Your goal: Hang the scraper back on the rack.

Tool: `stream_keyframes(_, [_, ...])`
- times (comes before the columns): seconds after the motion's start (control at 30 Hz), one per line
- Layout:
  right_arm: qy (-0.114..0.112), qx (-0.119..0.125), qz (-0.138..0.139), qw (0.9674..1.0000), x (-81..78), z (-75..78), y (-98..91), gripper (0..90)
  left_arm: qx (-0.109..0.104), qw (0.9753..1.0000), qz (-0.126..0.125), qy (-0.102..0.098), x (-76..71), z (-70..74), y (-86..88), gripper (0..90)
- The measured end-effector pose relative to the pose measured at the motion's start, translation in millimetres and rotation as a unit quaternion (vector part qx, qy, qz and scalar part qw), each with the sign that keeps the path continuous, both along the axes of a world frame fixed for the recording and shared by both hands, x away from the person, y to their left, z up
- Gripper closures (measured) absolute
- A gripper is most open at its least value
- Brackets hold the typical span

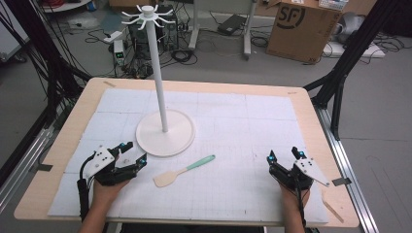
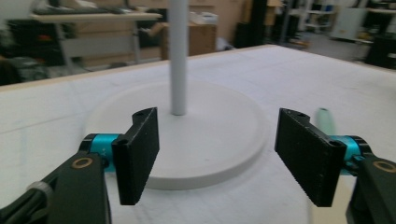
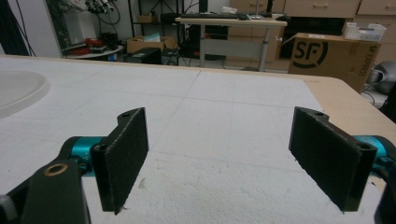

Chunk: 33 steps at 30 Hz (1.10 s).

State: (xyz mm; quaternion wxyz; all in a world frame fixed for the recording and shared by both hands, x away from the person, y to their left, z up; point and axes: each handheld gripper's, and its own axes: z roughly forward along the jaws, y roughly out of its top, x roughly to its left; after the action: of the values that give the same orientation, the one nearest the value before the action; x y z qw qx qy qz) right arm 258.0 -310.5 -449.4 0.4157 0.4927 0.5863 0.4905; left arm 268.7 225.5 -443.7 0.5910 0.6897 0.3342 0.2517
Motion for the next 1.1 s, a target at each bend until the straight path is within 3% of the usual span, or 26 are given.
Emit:
stream_keyframes(0.07, [0.003,-0.001,-0.001,1.0,0.6,0.1,0.0,18.9,-0.001,0.9996,-0.027,0.013,1.2,0.9,-1.1,32.7])
stream_keyframes(0.27, [0.003,-0.002,0.0,1.0,0.8,0.2,0.2,18.9,0.013,0.9962,-0.085,0.01,1.0,0.7,-7.0,32.3])
stream_keyframes(0.43, [0.0,-0.003,0.001,1.0,-0.2,0.1,1.2,18.9,0.038,0.9887,-0.143,0.022,3.1,-1.4,-16.1,32.4])
stream_keyframes(0.53, [-0.004,-0.004,0.001,1.0,-1.0,-0.1,1.4,18.9,0.056,0.9858,-0.154,0.034,5.2,-1.9,-20.3,32.1])
stream_keyframes(0.7, [-0.006,-0.004,0.0,1.0,-1.4,-0.2,1.2,18.8,0.05,0.987,-0.148,0.04,6.2,-2.1,-19.6,31.5])
stream_keyframes(1.1, [-0.005,-0.005,0.001,1.0,-1.0,-0.2,1.4,18.9,0.07,0.9869,-0.14,0.04,5.2,-1.5,-23.1,33.5])
